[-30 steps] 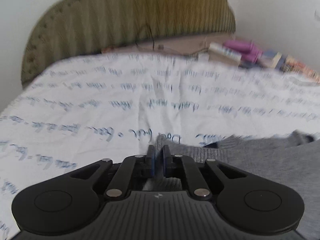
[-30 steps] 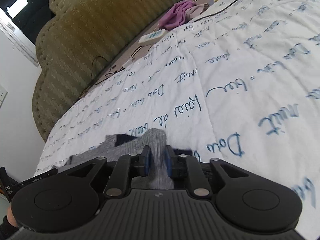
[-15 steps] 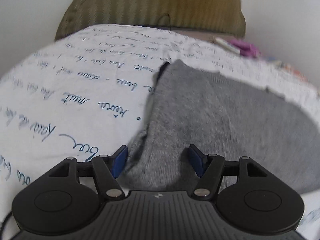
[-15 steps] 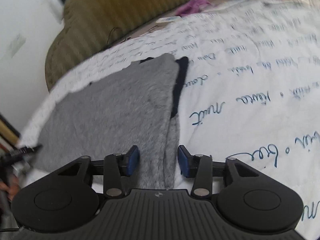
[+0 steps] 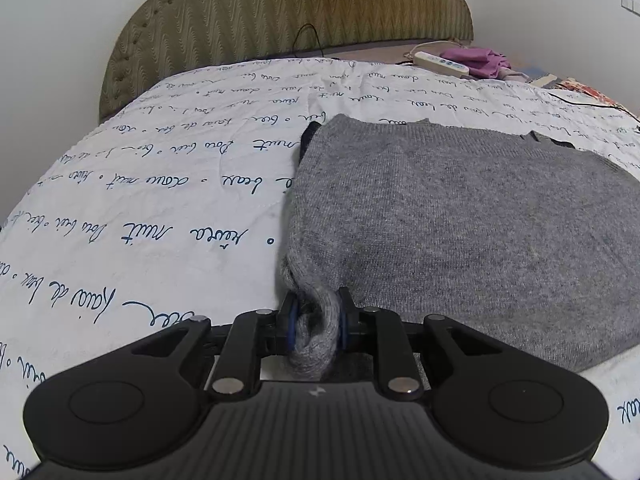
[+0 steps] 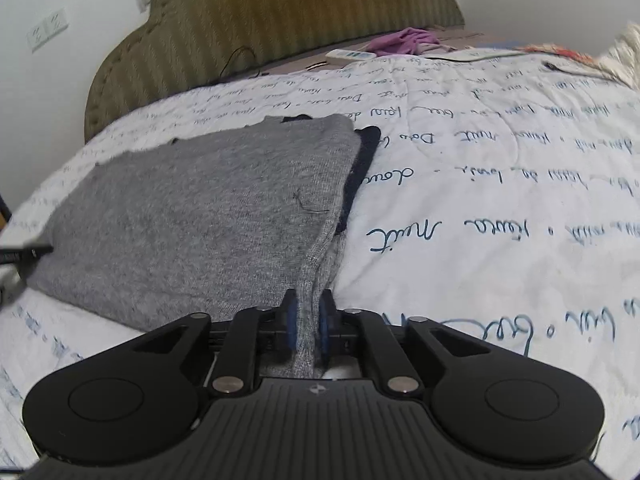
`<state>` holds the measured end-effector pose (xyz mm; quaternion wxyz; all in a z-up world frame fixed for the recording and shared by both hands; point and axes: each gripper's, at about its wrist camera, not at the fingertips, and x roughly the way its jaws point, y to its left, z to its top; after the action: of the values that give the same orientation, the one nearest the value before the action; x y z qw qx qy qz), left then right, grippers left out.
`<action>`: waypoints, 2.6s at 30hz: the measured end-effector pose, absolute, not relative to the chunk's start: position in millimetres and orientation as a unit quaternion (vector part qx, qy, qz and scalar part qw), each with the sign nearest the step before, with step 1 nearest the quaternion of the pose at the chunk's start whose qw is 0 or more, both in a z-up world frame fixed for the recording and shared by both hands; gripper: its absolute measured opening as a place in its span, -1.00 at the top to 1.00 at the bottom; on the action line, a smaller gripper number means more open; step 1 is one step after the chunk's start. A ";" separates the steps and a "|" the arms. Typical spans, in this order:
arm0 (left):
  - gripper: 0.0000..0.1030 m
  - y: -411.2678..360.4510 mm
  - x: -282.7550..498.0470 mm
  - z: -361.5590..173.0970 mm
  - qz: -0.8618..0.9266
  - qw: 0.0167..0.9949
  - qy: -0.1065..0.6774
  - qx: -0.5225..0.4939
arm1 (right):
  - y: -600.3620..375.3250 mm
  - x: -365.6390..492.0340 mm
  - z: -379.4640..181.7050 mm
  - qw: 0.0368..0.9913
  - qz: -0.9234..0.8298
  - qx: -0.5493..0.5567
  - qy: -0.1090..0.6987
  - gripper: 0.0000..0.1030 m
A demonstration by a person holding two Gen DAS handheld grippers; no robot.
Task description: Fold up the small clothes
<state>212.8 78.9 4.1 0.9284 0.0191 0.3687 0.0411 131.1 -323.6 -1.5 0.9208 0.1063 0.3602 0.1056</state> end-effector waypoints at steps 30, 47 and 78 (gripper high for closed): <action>-0.19 159.5 174.7 -19.8 -0.004 0.828 0.321 -0.460 | -340.9 110.1 -29.7 0.803 0.078 0.510 0.297 -0.65; 0.91 163.6 175.2 4.5 0.017 0.853 0.317 -0.414 | -337.3 113.7 -33.1 0.791 0.098 0.535 0.280 0.79; 0.47 161.4 180.0 -21.0 -0.007 0.830 0.316 -0.459 | -341.6 131.4 -52.5 0.771 0.049 0.574 0.271 0.66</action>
<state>180.0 161.4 -21.0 0.8303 -0.4591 0.3158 -0.0070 131.4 -341.6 -52.5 0.7707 0.5743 0.2715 0.0492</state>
